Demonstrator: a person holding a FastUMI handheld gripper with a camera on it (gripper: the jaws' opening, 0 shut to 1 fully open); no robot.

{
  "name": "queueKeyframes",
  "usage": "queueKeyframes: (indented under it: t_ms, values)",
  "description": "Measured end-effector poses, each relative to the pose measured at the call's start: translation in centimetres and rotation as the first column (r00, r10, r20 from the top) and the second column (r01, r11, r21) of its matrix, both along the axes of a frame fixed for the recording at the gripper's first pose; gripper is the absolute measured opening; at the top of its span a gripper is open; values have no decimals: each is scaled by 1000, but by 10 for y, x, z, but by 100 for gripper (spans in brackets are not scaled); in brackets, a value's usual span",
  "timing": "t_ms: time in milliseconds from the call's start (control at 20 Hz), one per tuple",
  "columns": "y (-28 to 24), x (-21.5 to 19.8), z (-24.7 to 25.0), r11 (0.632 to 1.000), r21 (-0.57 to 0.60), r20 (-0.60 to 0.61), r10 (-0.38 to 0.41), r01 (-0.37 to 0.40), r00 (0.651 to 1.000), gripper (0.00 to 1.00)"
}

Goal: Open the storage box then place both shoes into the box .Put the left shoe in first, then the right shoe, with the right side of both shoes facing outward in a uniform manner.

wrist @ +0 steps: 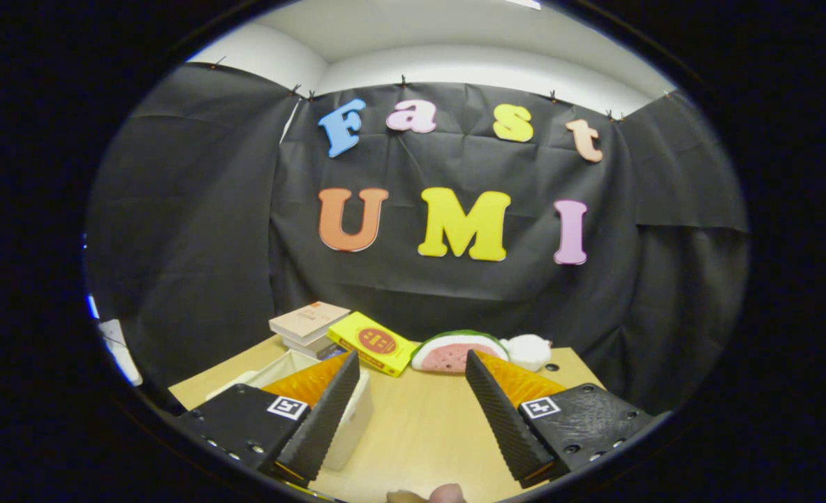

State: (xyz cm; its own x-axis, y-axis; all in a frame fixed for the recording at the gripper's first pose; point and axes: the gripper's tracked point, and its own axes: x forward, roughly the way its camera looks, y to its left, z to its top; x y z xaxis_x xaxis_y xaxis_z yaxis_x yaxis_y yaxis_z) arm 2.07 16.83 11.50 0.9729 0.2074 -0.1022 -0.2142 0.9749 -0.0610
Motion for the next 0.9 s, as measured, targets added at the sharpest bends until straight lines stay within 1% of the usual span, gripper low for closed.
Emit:
queueKeyframes:
  t_ms: [150, 350, 500, 650, 800, 900]
  values:
    - [-39, -16, -5, 999, 38, 34, -9, 8, 999, 95]
    - [-81, -30, -21, 997, 67, 96, -48, 41, 994, 94]
    - [-90, -40, -30, 996, 83, 137, -42, 31, 990, 94]
    - [-99, -55, -29, 999, 32, 206, -39, 34, 978, 94]
    - [-87, -66, -40, 998, 61, 200, -8, -5, 980, 94]
    - [-90, -64, -42, 997, 81, 197, -9, -7, 980, 96]
